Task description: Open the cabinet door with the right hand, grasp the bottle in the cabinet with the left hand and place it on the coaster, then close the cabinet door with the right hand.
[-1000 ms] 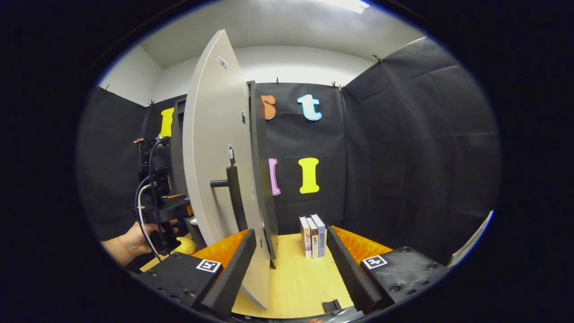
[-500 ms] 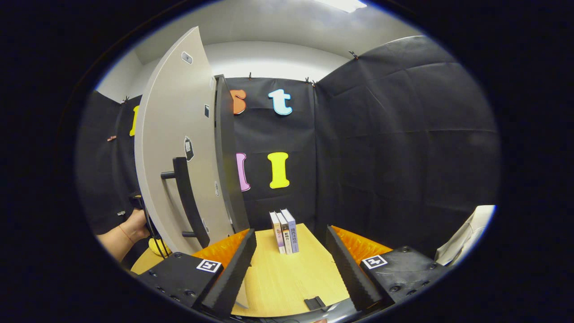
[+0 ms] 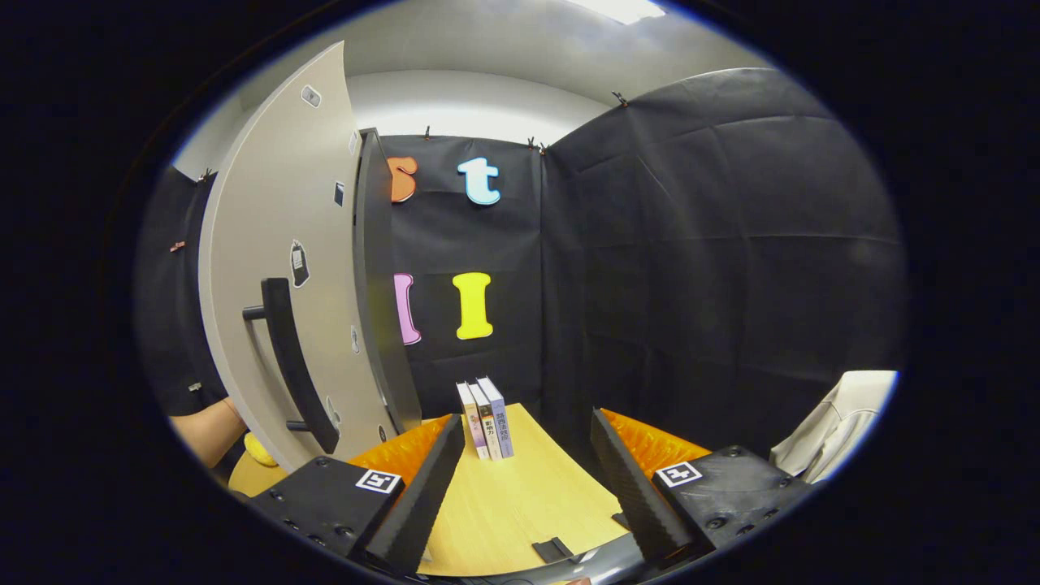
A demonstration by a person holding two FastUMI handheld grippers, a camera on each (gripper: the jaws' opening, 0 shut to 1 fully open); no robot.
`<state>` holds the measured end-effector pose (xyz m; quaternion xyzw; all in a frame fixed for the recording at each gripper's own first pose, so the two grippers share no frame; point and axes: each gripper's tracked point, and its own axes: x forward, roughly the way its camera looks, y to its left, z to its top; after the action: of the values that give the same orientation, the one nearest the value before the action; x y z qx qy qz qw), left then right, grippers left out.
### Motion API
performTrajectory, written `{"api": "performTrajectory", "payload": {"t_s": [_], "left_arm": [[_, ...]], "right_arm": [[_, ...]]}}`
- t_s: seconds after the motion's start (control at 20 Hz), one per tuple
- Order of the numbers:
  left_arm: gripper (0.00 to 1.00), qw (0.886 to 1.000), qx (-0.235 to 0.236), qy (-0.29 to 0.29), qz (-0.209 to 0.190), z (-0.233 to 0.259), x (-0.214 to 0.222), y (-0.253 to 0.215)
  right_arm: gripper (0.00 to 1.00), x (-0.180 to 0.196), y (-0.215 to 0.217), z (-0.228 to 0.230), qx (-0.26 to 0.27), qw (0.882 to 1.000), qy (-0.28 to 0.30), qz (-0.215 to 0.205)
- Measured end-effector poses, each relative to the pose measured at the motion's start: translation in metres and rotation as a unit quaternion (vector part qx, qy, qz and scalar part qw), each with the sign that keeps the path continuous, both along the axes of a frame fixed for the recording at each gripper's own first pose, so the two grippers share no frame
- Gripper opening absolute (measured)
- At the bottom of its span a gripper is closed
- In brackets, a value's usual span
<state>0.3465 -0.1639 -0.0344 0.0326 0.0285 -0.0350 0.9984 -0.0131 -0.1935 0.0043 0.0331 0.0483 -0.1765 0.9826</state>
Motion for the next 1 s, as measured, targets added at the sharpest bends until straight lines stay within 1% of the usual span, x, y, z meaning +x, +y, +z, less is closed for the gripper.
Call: {"api": "performTrajectory", "payload": {"t_s": [0.2,0.25,0.35,0.45,0.6,0.7,0.85,1.0], "left_arm": [[0.94,1.000,0.003,0.000,-0.004,-0.010,0.018,-0.002],[0.91,1.000,-0.002,0.000,-0.006,-0.009,0.018,-0.003],[0.79,1.000,-0.018,-0.007,-0.012,-0.006,0.016,-0.002],[0.77,1.000,-0.025,-0.012,-0.011,-0.001,0.012,-0.002],[0.77,1.000,-0.016,-0.014,-0.013,0.007,-0.005,0.004],[0.77,1.000,-0.019,-0.013,-0.015,0.013,-0.018,0.006],[0.77,0.999,-0.019,-0.019,-0.019,0.020,-0.051,0.015],[0.77,0.999,-0.022,-0.029,-0.019,0.032,-0.083,0.029]], "right_arm": [[0.98,0.002,-0.004,-0.004,-0.001,1.000,0.007,-0.011],[0.98,0.002,-0.005,-0.004,-0.003,1.000,0.008,-0.014],[0.98,0.000,-0.005,-0.006,-0.003,1.000,0.010,-0.017],[0.98,0.000,-0.006,-0.005,-0.003,1.000,0.009,-0.019],[0.98,-0.002,-0.008,-0.005,0.002,1.000,0.005,-0.019],[0.98,-0.003,-0.009,-0.005,0.005,1.000,0.003,-0.018],[0.98,-0.006,-0.005,0.005,0.012,1.000,-0.020,-0.011],[0.98,-0.009,-0.003,0.004,0.006,1.000,-0.020,0.000]]}}
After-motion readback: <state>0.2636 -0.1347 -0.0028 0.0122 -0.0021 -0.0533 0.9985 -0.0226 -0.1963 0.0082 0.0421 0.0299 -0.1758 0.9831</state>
